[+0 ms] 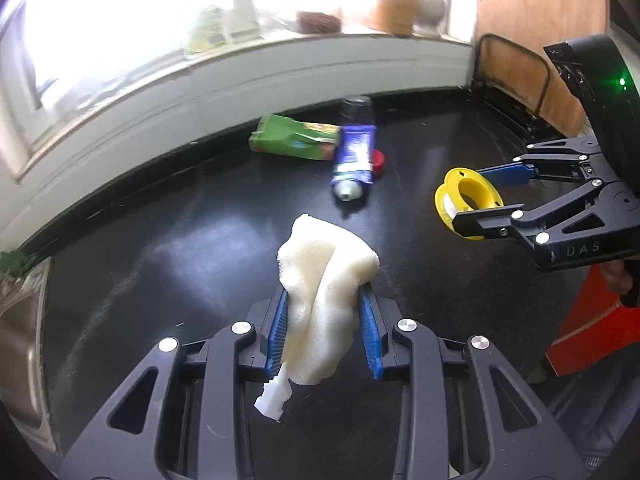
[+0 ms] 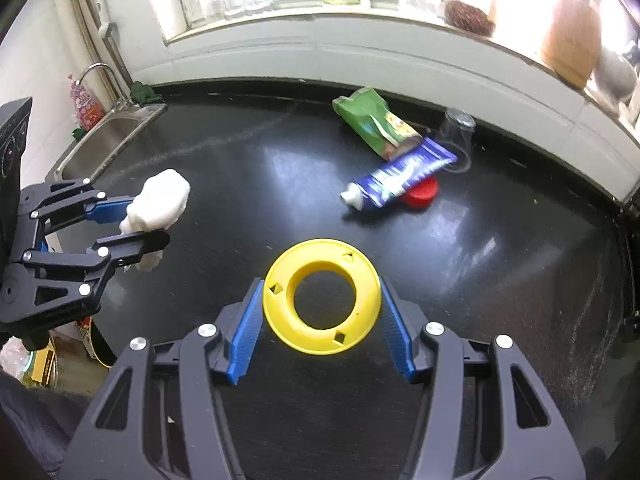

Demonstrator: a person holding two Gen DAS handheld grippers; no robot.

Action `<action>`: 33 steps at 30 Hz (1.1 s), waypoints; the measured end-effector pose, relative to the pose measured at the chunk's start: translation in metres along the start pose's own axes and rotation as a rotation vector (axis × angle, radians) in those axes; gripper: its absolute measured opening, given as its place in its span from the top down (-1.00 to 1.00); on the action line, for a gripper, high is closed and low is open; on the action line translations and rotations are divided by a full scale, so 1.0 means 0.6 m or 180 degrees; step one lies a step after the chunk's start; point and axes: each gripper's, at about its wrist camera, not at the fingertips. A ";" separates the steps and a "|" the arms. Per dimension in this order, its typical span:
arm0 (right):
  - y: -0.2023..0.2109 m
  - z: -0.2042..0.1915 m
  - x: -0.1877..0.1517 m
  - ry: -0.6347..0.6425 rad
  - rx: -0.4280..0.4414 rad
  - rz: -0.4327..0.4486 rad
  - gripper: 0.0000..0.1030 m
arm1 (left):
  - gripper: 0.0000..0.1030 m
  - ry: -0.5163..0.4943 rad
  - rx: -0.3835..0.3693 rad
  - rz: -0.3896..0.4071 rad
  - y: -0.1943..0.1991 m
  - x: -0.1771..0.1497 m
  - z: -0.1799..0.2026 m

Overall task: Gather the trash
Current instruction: 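Carry foam and tape roll to the bin and open both tools over it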

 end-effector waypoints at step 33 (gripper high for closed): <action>-0.173 -0.878 -0.091 0.2316 0.1623 -0.1073 -0.07 | 0.38 0.3119 0.1366 -0.0540 0.249 -0.692 -0.319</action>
Point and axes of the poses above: each gripper's, at about its wrist camera, not at the fingertips, and y roughly against the way its jaws point, z to its right, x to its top, and after that the axes turned 7 degrees about -z, right-handed
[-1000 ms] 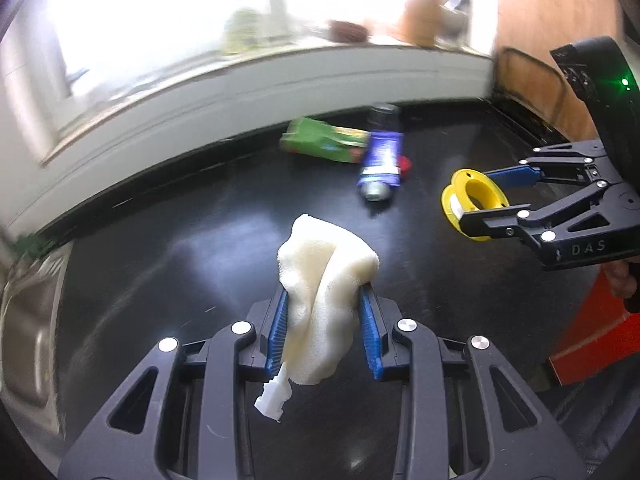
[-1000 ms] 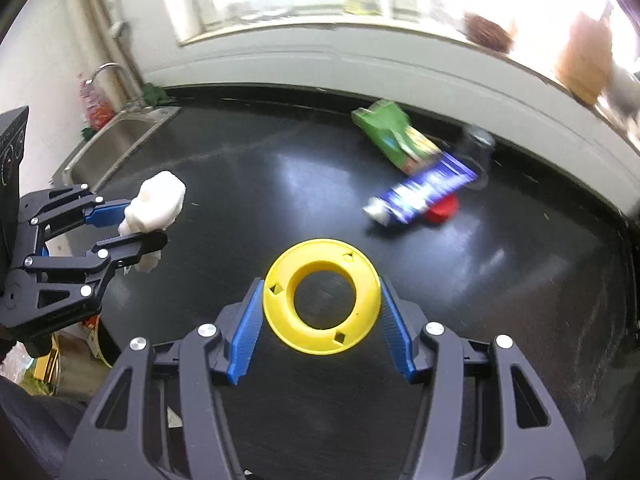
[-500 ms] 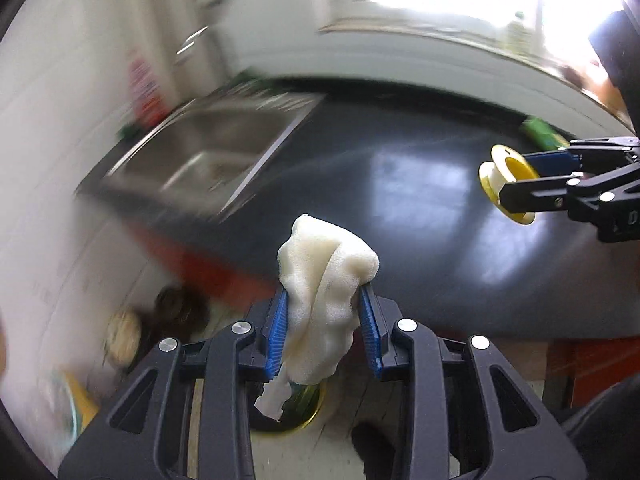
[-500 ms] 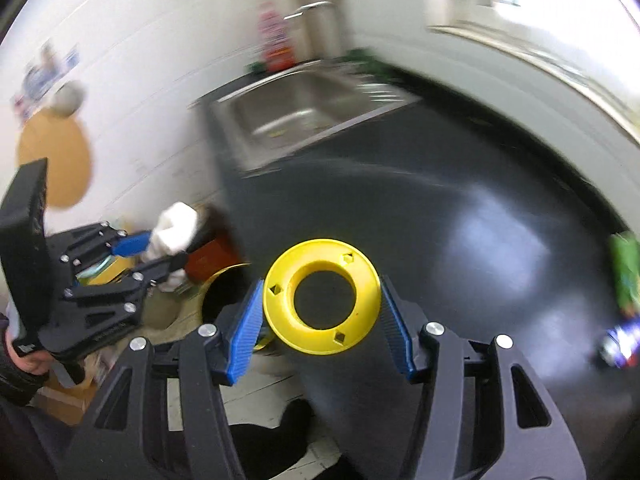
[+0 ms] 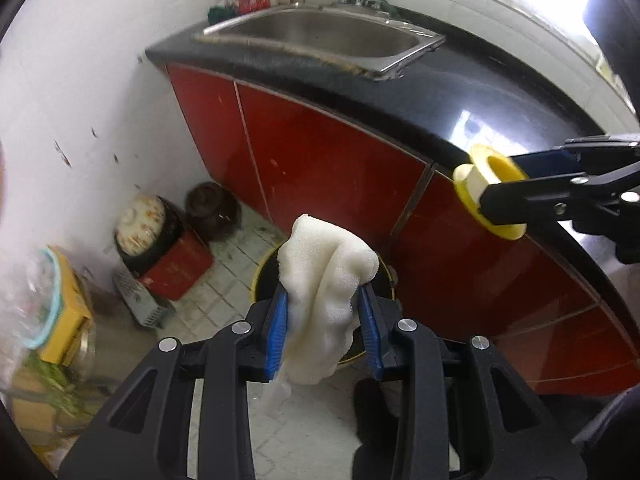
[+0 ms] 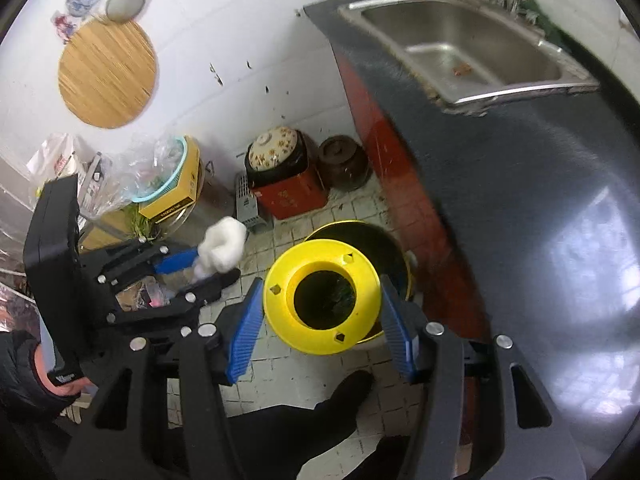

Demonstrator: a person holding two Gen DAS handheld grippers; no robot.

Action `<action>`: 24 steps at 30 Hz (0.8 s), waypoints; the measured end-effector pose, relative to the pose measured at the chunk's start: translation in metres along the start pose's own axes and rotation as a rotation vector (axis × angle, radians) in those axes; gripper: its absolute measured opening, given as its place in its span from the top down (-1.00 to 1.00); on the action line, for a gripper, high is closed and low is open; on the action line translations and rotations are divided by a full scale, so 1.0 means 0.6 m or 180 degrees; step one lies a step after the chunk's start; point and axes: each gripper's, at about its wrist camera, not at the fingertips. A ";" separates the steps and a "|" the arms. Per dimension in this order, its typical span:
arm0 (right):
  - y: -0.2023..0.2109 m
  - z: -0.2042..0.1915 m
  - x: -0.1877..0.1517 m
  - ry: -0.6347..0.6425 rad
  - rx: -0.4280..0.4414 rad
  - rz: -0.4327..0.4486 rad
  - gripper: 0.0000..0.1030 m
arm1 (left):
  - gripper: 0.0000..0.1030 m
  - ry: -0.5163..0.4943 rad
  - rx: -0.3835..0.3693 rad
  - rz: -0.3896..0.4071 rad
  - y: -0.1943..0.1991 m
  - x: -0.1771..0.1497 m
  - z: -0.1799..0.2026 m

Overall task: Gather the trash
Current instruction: 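Carry foam and tape roll to the bin and open both tools over it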

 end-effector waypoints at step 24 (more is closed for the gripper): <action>-0.070 0.009 0.074 -0.0054 -0.0040 -0.0192 -0.32 | -0.24 0.0063 -0.0111 -0.0084 -0.066 0.029 -0.052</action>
Point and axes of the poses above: each gripper's, at about its wrist camera, not at the fingertips, and y roughly against the way its jaws point, z to its right, x to its top, and after that the axes turned 7 degrees about -z, right-handed
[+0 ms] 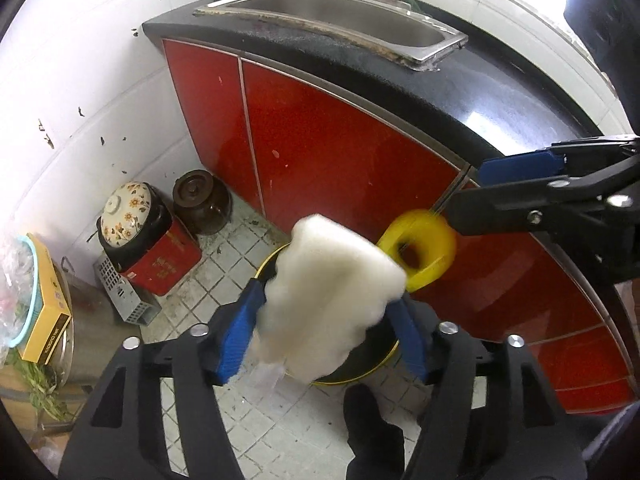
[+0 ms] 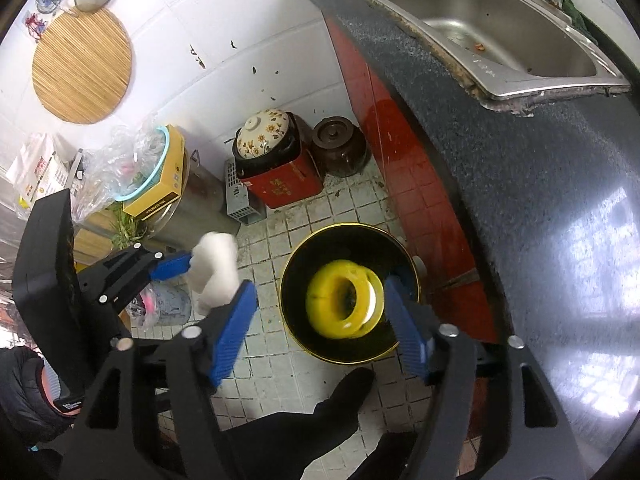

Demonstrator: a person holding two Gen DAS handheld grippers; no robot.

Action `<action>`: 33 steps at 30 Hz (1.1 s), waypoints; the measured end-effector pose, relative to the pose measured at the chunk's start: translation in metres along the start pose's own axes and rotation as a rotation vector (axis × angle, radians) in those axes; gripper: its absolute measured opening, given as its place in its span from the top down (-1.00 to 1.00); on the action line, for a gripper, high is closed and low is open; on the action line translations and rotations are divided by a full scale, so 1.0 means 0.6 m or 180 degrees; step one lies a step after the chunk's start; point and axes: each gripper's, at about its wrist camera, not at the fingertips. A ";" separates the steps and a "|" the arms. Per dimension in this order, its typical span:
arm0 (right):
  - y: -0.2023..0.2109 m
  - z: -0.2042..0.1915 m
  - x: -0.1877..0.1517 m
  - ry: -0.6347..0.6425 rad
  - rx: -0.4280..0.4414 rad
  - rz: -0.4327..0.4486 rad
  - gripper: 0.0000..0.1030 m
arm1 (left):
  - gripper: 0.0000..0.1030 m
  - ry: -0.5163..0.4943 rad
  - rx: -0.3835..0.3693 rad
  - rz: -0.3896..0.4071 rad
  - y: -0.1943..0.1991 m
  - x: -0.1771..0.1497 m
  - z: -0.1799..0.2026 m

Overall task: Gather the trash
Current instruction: 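Carry foam and tape roll to the bin and open both tools over it, then swing both open tools back over the counter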

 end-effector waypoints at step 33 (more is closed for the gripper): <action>0.463 0.386 -0.452 -0.2083 -0.1259 0.1332 -0.52 | -0.79 -0.1851 -0.0657 0.0535 0.130 0.105 0.476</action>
Point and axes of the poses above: each gripper's, at about its wrist camera, not at the fingertips, and y roughly against the way its jaws point, z to its right, x to its top, and after that the axes turned 7 degrees about -z, right-handed
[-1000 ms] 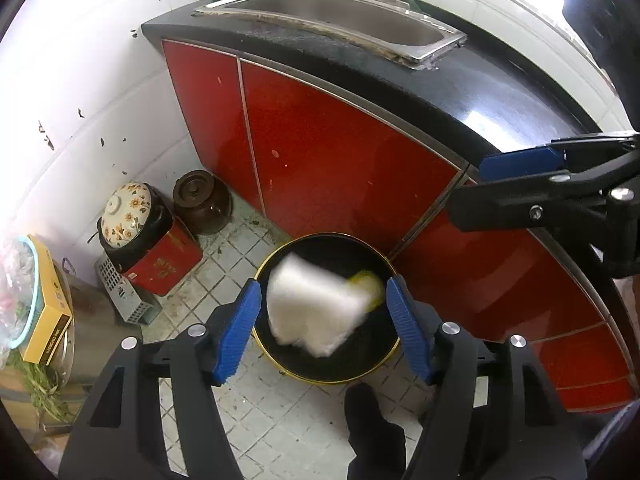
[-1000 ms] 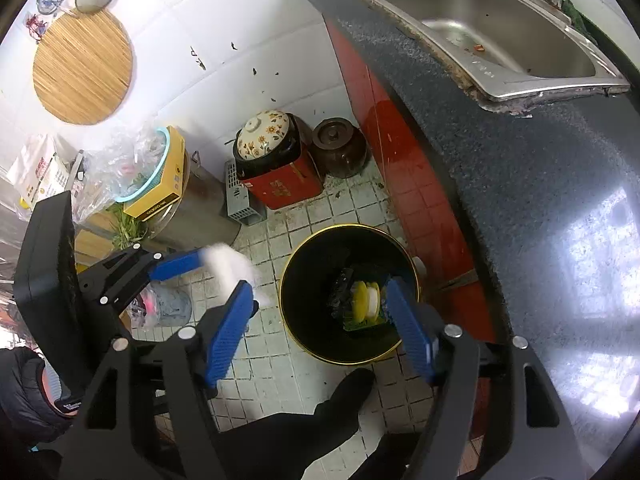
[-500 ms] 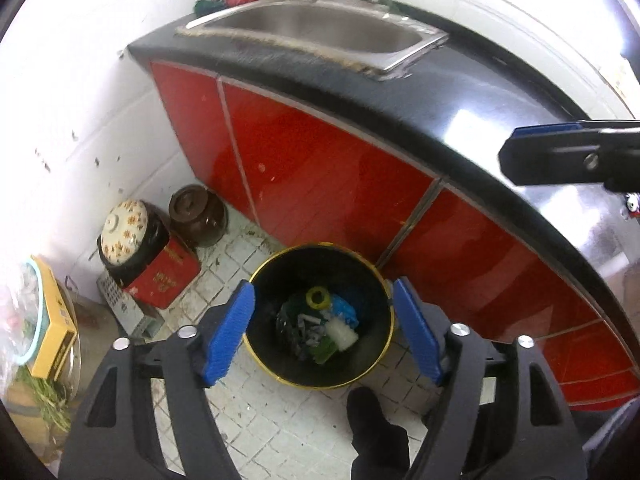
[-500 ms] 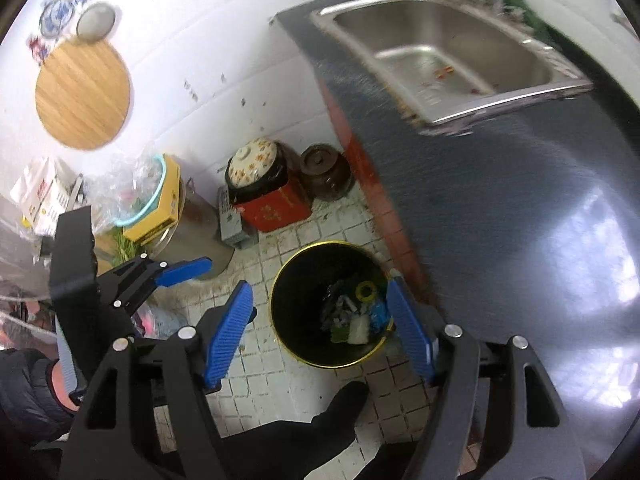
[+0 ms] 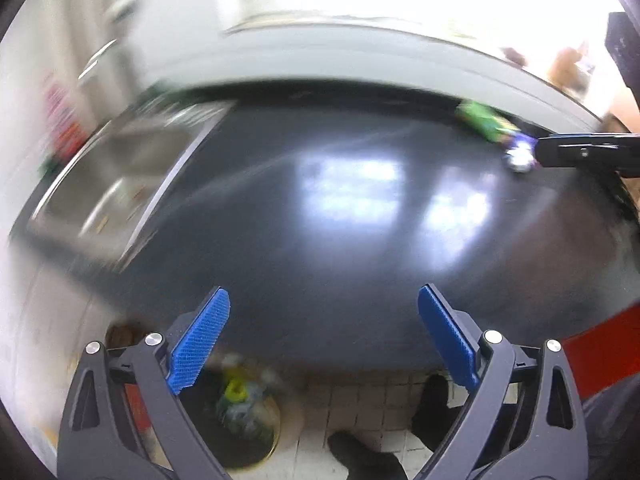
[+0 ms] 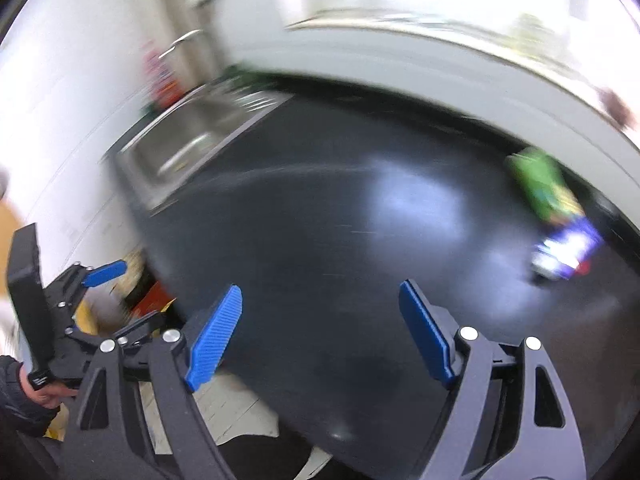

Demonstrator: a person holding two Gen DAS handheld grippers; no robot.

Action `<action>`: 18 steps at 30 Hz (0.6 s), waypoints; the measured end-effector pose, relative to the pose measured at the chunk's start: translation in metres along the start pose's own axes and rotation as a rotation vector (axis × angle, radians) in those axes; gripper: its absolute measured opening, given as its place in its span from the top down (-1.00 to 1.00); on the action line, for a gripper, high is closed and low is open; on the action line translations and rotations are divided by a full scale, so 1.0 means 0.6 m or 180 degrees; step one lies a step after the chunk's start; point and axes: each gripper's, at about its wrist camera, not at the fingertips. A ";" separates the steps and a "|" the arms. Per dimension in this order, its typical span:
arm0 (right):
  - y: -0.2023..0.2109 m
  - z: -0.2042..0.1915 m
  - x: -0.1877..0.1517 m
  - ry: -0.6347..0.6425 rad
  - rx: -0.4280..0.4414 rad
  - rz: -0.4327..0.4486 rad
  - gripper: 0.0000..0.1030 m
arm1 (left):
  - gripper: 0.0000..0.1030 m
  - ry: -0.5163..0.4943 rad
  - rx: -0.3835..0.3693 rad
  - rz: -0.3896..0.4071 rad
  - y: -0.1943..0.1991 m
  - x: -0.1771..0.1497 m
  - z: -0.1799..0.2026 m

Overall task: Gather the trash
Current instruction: 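Swing both open tools back over the counter, then grasp the blue toothpaste tube with the left tool while the right tool grasps the clear cup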

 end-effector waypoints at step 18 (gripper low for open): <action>0.065 0.411 -0.077 -0.0863 -0.0408 0.0160 -0.52 | -0.79 -0.1397 -0.0745 -0.0024 -0.132 0.210 0.438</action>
Point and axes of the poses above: each gripper's, at about its wrist camera, not at the fingertips, and y roughly against the way its jaws point, z to its right, x to its top, and after that the axes turned 7 degrees about -z, right-handed
